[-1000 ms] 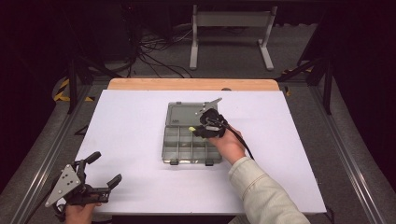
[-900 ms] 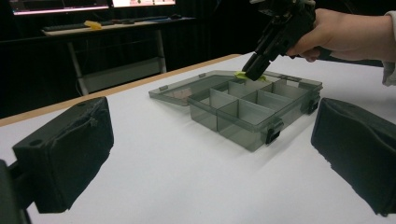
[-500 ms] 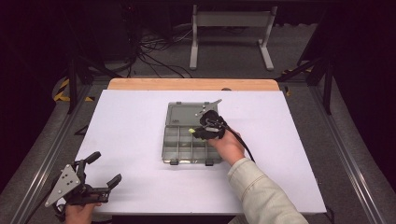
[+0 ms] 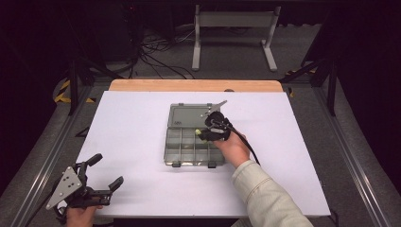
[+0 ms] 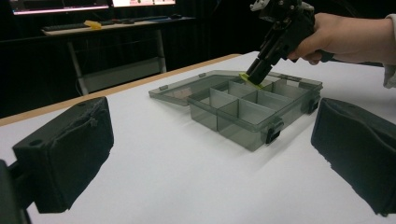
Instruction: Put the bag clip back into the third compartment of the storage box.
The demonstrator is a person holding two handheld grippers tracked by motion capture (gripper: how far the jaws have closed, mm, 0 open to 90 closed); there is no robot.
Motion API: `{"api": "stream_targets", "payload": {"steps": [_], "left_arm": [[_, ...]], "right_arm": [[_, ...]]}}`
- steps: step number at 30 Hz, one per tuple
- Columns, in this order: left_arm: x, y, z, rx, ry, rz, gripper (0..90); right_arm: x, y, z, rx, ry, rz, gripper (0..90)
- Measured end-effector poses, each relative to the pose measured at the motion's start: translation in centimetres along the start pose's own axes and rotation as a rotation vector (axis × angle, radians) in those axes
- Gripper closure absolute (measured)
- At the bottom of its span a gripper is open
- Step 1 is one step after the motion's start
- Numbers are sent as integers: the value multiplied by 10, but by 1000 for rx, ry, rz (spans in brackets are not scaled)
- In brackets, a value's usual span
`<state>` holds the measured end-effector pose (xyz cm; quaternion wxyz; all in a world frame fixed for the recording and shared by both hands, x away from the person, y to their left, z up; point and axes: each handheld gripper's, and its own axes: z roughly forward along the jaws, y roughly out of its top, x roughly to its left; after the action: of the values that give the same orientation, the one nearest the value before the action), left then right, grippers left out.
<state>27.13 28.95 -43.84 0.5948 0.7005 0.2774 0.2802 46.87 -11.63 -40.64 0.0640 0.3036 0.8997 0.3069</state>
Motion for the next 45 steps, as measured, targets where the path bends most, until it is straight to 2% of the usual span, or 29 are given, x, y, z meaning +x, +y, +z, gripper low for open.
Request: {"api": "stream_targets", "payload": {"steps": [12,18,22,23,26,28,29,32,39,45], "left_arm": [[0,0,0,-1,-2,1,0],[1,0,0,0,-1,2,0],[1,0,0,1,-2,-1,0],[0,0,0,1,-2,-1,0],[1,0,0,2,-1,2,0],[1,0,0,2,-2,1,0],[1,0,0,2,-2,1,0],[0,0,0,3,0,0,0],[0,0,0,2,1,0,0],[0,0,0,0,2,-1,0]], "right_arm": [[0,1,3,8,-3,8,774],[1,2,-3,-16,-11,3,680],[2,3,-10,-45,-26,7,514],[3,3,-13,-55,-29,17,468],[6,3,-24,-88,-45,9,339],[9,4,-32,-112,-51,3,306],[9,4,-32,-112,-51,3,306],[13,2,-48,-157,-60,-12,269],[22,-4,-77,-221,-74,-30,212],[26,-20,-103,-304,-108,-41,166]]}}
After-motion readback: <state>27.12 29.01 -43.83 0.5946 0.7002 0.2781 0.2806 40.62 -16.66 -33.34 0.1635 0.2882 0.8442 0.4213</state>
